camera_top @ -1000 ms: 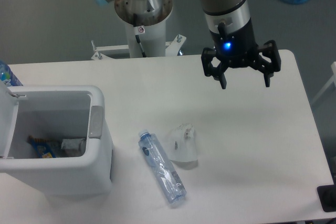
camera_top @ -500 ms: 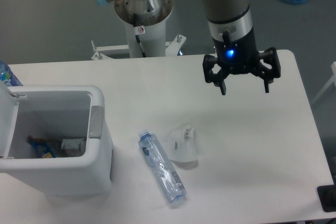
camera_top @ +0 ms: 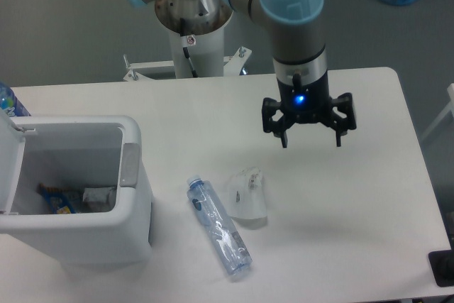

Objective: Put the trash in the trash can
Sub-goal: 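Move the open gripper toward the clear plastic bag on the table, then lower the gripper onto the clear plastic bag and close on it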

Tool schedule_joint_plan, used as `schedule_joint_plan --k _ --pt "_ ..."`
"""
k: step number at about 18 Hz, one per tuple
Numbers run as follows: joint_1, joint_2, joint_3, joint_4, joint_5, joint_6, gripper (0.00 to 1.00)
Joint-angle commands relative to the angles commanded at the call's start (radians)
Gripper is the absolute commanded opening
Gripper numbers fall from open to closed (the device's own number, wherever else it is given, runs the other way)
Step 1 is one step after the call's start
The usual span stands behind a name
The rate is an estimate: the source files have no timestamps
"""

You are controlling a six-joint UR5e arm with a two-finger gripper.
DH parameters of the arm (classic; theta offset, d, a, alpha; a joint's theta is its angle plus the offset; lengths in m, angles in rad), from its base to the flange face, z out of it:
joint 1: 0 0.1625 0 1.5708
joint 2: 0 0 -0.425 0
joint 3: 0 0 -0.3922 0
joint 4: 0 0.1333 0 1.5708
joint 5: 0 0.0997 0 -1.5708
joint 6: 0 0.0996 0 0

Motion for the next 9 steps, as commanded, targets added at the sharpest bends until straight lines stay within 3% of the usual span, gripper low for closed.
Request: schedule_joint_plan --k 9 --pt "-0.009 -0.063 -0.1 0.002 -0.097 0.032 1.0"
